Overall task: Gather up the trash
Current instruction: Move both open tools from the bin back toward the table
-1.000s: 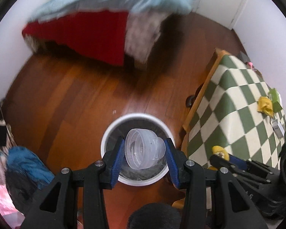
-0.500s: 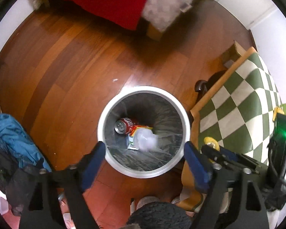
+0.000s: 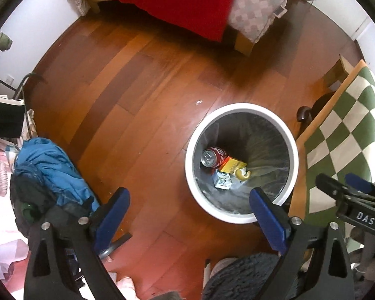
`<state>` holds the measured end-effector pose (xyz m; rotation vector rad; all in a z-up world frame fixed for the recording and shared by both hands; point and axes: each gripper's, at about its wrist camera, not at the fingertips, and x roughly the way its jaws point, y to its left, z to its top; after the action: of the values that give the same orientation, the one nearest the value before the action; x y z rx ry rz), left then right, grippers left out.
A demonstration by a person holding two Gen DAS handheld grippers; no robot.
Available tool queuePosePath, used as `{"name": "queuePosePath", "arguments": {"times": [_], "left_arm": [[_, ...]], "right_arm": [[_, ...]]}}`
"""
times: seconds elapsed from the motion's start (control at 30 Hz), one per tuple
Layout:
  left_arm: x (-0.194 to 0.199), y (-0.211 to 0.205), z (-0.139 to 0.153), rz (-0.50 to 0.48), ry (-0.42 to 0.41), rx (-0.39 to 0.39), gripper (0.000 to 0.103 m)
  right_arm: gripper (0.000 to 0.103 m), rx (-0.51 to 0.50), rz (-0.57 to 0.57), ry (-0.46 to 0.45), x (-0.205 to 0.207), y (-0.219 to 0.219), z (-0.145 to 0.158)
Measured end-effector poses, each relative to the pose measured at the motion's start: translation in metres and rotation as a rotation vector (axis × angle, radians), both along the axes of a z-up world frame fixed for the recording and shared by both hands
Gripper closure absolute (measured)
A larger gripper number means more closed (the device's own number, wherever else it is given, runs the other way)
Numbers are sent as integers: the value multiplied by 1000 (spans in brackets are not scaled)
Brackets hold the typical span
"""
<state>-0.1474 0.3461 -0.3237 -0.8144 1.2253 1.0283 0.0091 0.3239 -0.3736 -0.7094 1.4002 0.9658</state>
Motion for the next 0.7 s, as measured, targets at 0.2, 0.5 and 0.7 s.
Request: {"name": "queuePosePath", "arguments": {"times": [0.2, 0.5, 0.7], "left_arm": [[2, -8, 17, -17, -2, 34, 5], [6, -28, 77, -48, -42, 152, 5], [4, -55, 120, -76, -98, 208, 5]], "right_arm": [[4, -2, 18, -71, -4, -14, 20], [3, 78, 4, -97, -6, -43, 78], [3, 152, -1, -104, -12, -68, 123]]}}
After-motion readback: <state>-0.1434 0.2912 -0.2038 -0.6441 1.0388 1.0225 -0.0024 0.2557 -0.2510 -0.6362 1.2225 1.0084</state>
